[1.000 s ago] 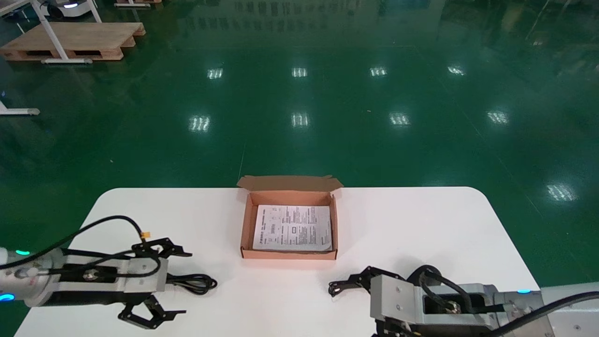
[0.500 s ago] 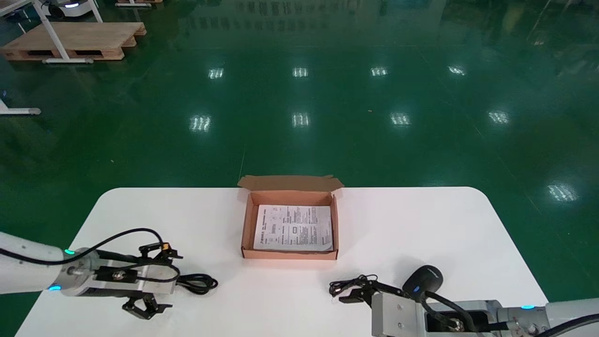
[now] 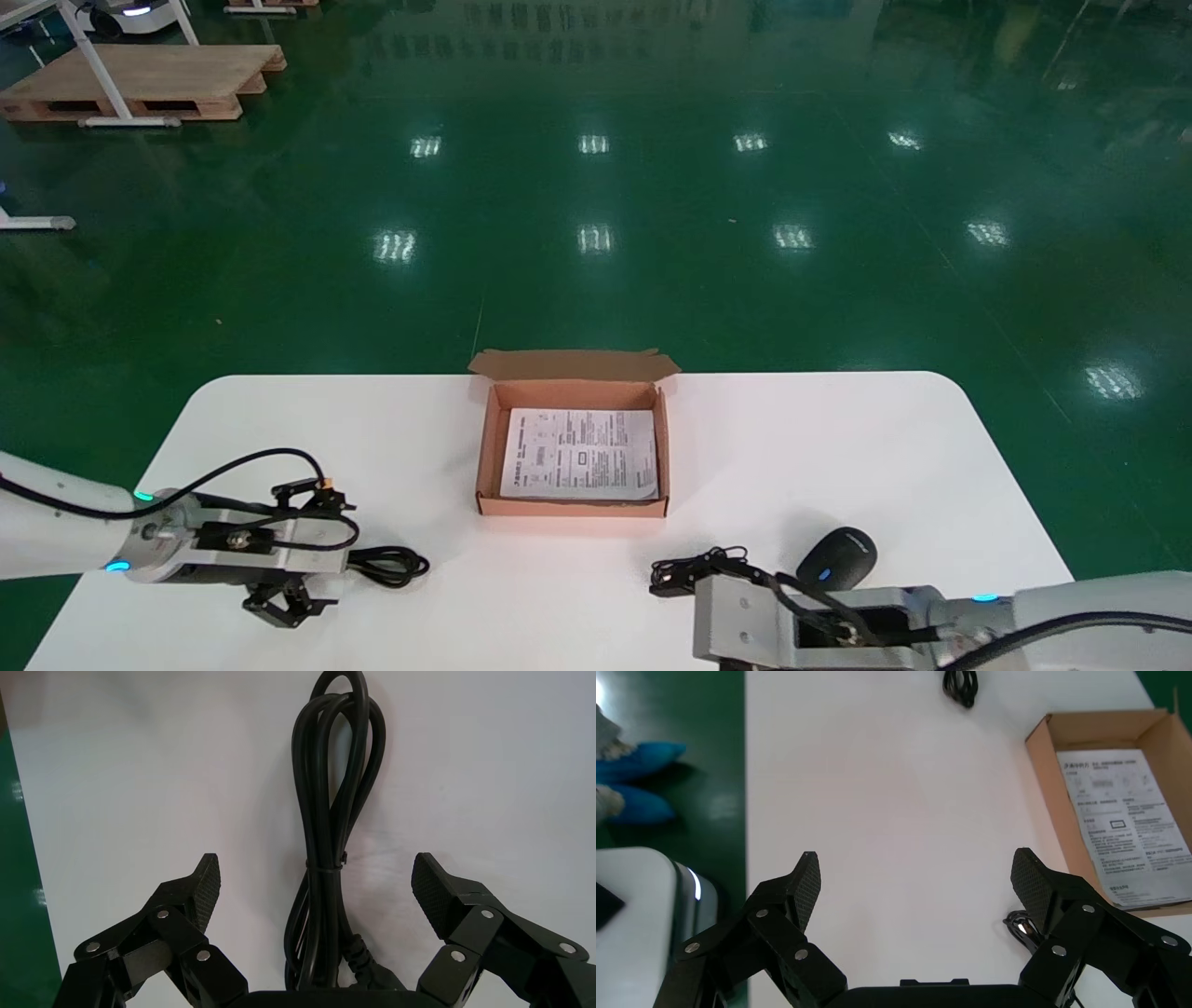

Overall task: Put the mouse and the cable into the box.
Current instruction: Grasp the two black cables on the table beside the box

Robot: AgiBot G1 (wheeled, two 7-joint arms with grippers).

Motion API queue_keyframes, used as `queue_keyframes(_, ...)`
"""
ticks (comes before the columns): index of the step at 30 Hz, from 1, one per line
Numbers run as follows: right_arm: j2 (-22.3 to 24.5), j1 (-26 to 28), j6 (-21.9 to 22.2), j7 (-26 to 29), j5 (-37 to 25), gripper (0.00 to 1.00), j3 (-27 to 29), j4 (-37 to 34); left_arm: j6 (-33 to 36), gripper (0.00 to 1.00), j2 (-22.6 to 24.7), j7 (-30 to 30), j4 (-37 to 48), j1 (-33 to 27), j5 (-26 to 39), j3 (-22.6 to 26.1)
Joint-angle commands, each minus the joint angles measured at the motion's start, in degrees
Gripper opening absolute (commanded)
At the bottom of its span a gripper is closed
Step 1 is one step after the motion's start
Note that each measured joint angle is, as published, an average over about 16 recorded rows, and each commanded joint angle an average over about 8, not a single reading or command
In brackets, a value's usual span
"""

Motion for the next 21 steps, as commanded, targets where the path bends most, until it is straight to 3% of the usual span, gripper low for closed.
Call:
queue_keyframes(1, -1.8, 0.2, 1.6, 0.8, -3.8, 1.00, -1.4, -0.4, 0.0, 1.00, 0.1, 0.3, 0.5, -0.2, -0.1, 0.0)
queue_keyframes(9, -10.0, 1.7, 10.9, 3.1, -18.4, 1.00, -5.5, -8.2, -0.1, 1.00, 0.5, 1.4, 1.9, -0.6, -0.3, -0.1)
queue_keyframes(21, -12.2, 3.1, 14.5, 2.6, -23.3, 1.00, -6.5, -14.4, -0.1, 1.00, 0.9, 2.4, 3.3, -1.1, -0.5, -0.2)
